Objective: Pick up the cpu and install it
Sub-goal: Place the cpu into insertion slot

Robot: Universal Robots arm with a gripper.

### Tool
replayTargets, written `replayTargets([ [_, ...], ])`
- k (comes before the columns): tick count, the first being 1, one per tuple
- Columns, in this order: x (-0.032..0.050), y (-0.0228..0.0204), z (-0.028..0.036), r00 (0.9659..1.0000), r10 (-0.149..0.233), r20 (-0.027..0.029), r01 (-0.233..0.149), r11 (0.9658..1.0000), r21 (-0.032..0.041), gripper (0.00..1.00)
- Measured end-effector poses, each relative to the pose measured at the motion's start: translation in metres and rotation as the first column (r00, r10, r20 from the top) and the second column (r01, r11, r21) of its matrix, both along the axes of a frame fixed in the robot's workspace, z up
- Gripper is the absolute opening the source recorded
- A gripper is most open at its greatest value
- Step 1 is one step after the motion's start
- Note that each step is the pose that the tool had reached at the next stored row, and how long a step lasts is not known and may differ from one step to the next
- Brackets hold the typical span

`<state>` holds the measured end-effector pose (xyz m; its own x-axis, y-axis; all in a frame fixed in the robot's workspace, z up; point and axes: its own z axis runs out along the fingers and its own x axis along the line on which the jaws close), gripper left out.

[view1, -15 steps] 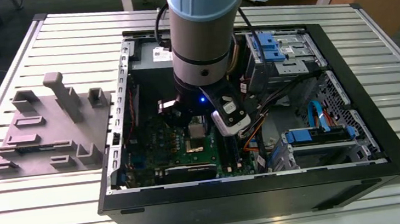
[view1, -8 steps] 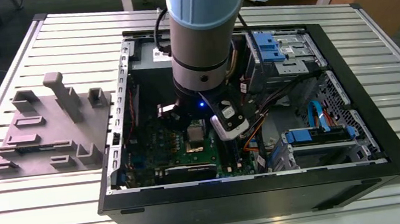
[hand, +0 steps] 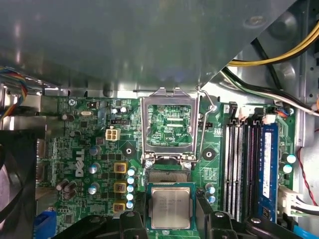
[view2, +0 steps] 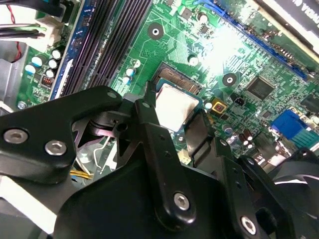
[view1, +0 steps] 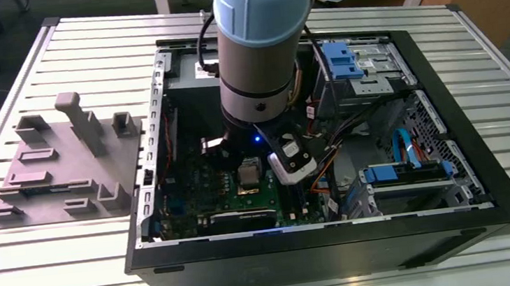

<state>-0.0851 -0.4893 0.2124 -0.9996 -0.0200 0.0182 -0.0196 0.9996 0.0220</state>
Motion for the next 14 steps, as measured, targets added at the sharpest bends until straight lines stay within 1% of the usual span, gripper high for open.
replayTargets([
  [2,0.0001,-0.0001,0.0,1.0,0.0,-0.0003,0.0,1.0,-0.0001,0.47],
  [4,0.0001,-0.0011,-0.0001,1.0,0.0,-0.0005,0.0,1.0,-0.0001,0.47],
  [14,0.0001,-0.0012,-0.0001,1.0,0.0,-0.0005,0.0,1.0,-0.0001,0.47],
])
